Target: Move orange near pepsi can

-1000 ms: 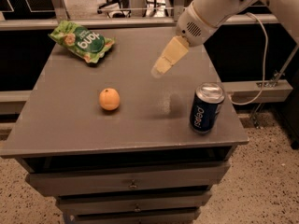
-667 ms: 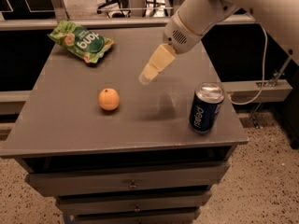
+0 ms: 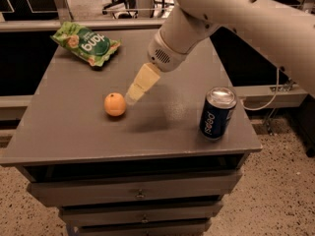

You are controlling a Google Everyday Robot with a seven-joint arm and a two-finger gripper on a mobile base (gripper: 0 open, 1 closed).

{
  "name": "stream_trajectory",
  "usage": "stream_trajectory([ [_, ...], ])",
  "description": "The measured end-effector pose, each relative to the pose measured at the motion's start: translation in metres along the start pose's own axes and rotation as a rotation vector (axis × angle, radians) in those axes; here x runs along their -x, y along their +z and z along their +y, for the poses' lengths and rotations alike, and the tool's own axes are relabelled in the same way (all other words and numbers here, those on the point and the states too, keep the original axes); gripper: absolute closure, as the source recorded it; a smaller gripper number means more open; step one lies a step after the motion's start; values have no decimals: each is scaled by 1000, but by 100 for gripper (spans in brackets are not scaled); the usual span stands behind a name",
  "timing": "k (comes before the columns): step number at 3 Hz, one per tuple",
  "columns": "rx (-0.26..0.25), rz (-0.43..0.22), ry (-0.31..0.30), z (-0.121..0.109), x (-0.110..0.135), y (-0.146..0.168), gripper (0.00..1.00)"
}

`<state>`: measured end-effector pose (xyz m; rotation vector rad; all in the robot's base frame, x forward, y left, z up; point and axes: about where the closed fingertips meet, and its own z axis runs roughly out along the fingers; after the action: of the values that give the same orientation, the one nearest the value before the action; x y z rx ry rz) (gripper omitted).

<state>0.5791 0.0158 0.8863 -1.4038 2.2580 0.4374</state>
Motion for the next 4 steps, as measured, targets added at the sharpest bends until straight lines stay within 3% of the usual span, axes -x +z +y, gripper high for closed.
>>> stream_trajectory([
  [4,47,-12,2,56,21,53,0],
])
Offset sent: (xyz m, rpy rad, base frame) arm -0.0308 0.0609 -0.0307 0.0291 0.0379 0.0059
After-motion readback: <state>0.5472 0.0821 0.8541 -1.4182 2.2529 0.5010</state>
